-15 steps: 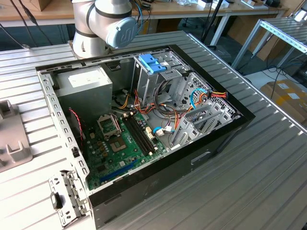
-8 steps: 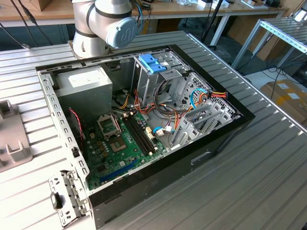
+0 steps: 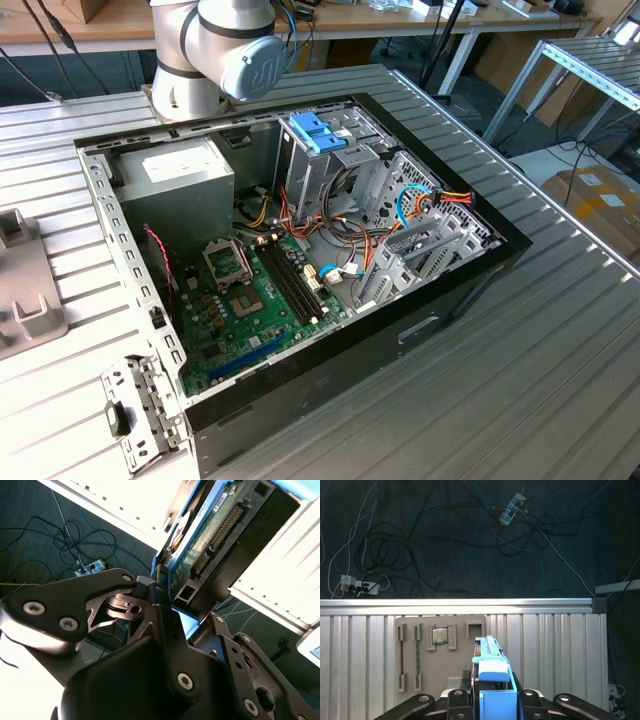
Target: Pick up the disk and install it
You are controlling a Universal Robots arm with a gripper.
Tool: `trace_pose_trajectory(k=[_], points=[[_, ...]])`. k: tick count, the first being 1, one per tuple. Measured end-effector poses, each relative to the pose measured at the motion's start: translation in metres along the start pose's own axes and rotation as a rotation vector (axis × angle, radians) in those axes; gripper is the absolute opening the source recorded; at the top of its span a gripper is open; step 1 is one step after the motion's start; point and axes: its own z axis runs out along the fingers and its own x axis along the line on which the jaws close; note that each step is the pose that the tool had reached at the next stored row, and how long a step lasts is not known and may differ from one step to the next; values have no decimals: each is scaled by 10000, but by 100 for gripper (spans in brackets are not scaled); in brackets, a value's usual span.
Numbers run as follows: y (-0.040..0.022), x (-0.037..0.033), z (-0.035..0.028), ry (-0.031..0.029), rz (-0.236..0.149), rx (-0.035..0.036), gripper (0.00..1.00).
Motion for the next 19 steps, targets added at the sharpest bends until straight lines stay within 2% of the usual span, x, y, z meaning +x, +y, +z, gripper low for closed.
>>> trace_pose_trajectory(k=[12,14,19], points=[[-7,1,0,44,3,1,37],[-63,10,-3,196,9,2,37],[-67,13,-4,212,10,2,37]])
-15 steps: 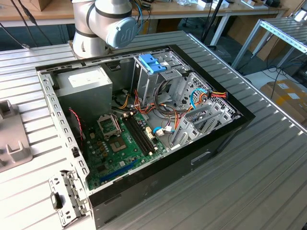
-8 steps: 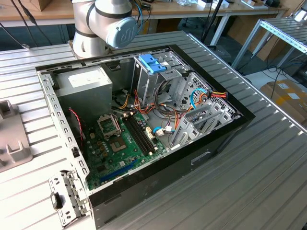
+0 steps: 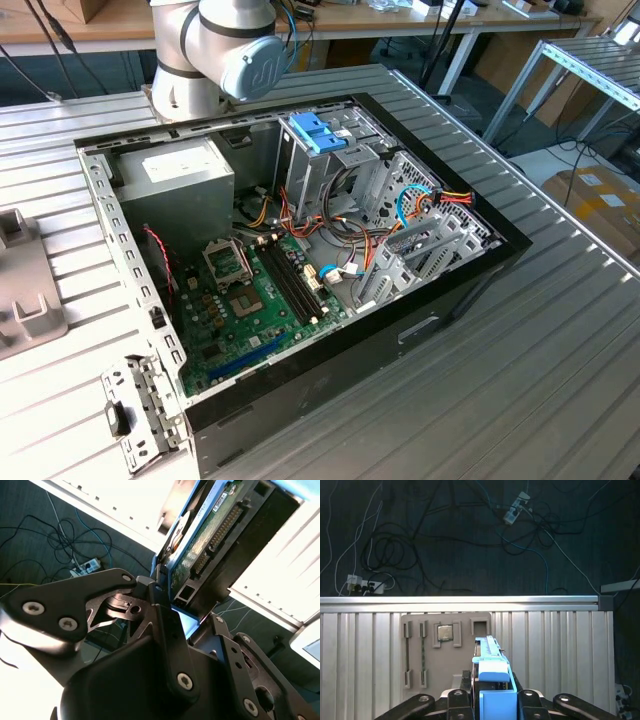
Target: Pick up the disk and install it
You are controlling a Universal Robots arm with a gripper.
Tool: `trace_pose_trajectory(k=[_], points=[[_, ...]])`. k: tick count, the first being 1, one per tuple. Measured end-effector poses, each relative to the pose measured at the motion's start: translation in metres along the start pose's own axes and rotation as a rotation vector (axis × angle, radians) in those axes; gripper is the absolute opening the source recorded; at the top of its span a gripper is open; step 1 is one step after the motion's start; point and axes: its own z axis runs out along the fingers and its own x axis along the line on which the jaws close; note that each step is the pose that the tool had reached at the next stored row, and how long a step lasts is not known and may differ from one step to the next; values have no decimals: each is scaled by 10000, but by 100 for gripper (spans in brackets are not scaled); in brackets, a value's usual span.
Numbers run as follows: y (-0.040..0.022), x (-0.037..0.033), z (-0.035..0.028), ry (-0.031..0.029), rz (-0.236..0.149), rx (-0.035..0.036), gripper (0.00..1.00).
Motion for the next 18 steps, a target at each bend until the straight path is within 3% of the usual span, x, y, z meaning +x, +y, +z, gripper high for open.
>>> trace_pose_trajectory(k=[18], points=[[-6,79,-2,40,2,0,37]])
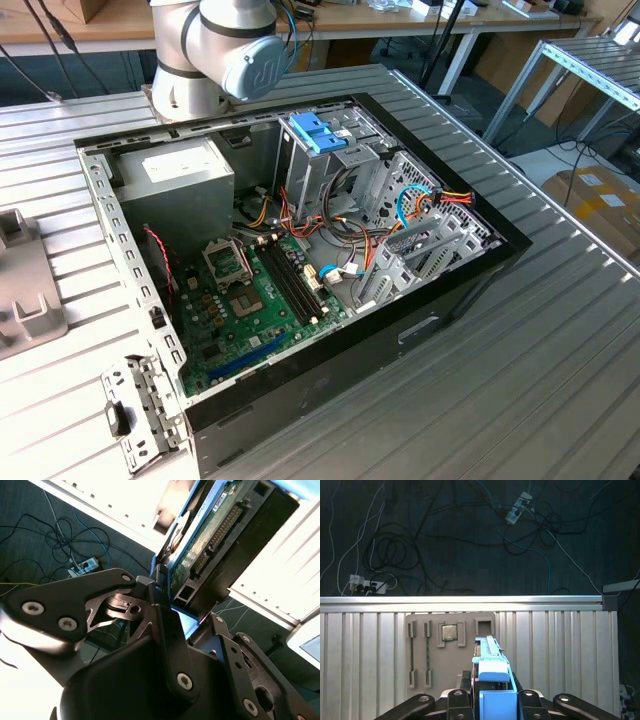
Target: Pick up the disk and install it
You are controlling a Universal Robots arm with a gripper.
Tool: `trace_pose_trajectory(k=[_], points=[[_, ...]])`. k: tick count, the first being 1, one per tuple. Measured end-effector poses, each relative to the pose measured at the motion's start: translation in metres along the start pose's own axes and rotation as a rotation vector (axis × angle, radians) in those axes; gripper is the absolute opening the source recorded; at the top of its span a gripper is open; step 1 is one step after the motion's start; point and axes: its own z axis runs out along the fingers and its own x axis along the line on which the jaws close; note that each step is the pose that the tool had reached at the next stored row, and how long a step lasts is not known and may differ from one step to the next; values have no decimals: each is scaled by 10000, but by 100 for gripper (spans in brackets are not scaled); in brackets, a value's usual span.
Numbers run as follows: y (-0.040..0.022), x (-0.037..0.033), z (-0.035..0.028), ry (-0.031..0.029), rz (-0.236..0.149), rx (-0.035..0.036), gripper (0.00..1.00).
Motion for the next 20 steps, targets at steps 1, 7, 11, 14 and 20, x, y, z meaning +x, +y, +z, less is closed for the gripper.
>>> trace_pose_trajectory(k=[1,7,11,14,20], points=[[0,4,0,2,0,0,37],[-1,23,0,8,0,0,37],[-2,36,-1,13,0,0,37],[-2,45,-1,16,0,0,37],[-3,63,-2,23,1,0,37]])
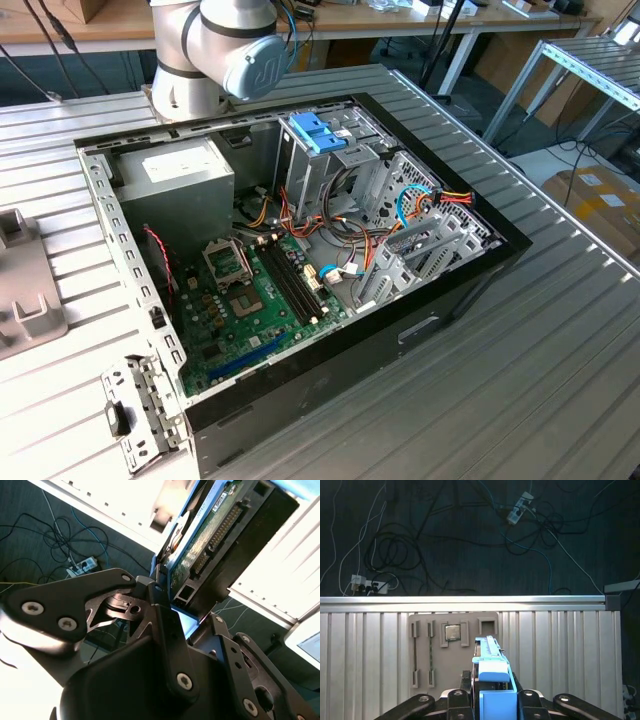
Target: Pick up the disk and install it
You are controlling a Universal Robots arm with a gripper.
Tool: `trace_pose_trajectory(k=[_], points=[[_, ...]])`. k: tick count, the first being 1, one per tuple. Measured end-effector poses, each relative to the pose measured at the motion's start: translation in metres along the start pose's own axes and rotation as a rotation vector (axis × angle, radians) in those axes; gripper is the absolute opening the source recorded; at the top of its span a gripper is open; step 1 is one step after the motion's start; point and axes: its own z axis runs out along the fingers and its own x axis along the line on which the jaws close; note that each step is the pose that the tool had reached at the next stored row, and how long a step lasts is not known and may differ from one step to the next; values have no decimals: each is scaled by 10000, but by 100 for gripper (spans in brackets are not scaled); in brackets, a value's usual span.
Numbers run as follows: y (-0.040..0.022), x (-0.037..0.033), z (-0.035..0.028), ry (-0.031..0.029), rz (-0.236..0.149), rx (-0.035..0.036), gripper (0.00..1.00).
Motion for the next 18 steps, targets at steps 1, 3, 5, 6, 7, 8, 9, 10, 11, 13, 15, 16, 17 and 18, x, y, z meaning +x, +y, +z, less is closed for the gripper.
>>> trace_pose_trajectory(k=[1,3,5,6,7,8,9,10,11,13,15,16,17,18], points=[[0,3,0,1,0,0,37],[-1,8,0,3,0,1,37],[-1,14,0,5,0,0,37],[-1,17,0,6,1,1,37],[-1,19,0,8,1,1,37],[-1,22,0,9,1,1,37],[-1,25,0,10,1,0,37],[-1,28,-1,11,0,0,37],[-2,31,-1,12,1,0,37],[-2,37,-1,14,1,0,37],[-2,44,-1,18,1,0,37],[-2,47,-1,18,1,0,37],[-2,50,-1,20,1,0,37],[-2,52,-1,20,1,1,37]])
